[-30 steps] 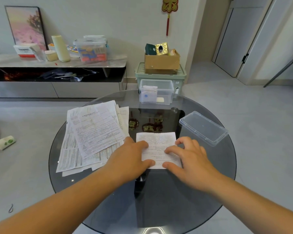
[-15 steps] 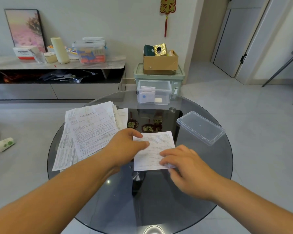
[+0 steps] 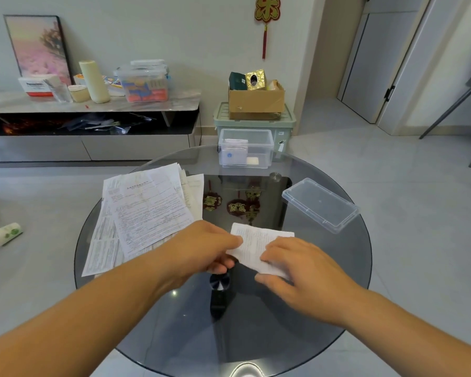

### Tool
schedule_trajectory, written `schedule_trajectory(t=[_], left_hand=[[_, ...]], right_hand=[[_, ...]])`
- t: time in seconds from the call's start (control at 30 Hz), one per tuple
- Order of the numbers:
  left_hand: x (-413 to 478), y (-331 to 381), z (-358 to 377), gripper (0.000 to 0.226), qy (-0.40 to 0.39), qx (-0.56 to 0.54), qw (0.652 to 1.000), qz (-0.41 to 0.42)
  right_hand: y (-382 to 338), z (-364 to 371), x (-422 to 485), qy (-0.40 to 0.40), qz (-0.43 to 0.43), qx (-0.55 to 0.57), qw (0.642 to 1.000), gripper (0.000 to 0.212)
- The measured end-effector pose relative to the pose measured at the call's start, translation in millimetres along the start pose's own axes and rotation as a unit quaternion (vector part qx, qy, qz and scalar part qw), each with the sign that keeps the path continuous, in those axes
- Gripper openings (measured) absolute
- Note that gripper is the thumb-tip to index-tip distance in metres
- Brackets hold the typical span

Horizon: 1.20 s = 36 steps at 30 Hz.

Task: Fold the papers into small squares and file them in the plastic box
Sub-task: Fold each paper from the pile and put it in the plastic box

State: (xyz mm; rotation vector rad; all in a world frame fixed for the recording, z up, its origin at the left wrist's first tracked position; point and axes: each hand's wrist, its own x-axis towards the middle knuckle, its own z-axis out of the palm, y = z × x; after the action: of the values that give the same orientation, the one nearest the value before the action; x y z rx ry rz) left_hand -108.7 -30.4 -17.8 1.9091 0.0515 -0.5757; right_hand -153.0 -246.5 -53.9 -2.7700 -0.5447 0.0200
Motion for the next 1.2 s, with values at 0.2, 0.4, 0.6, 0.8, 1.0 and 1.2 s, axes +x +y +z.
schedule_trajectory(t=[0.2,0.4,0.6,0.8,1.0,1.2], left_hand=[[-13,-14,4,0.062,-0.025,0.396,0.911,0.114],[1,-16,13,0.049,0.040,0.441,0.882,0.159],[33,-19,19,0.059,0.109,0.423,0.893,0.107],[42,-16,21,0.062,0.095,0.384,0.914,0.091],[43,-9,14,0.053,0.051,0.351,0.933,0.063],[38,-8,15,0.057,0.056,0.368,0.926,0.071]], right_hand=[[8,-5,2,-0.021,-0.007,0.074,0.997,0.026],[13,-13,16,-0.016,0.071,0.154,0.985,0.012],[13,-11,32,0.058,0.189,0.165,0.966,0.053],[5,0,36,0.017,0.206,0.028,0.978,0.077],[11,-8,35,-0.021,0.192,0.010,0.981,0.072],[36,-19,26,-0.040,0.199,0.042,0.978,0.076]])
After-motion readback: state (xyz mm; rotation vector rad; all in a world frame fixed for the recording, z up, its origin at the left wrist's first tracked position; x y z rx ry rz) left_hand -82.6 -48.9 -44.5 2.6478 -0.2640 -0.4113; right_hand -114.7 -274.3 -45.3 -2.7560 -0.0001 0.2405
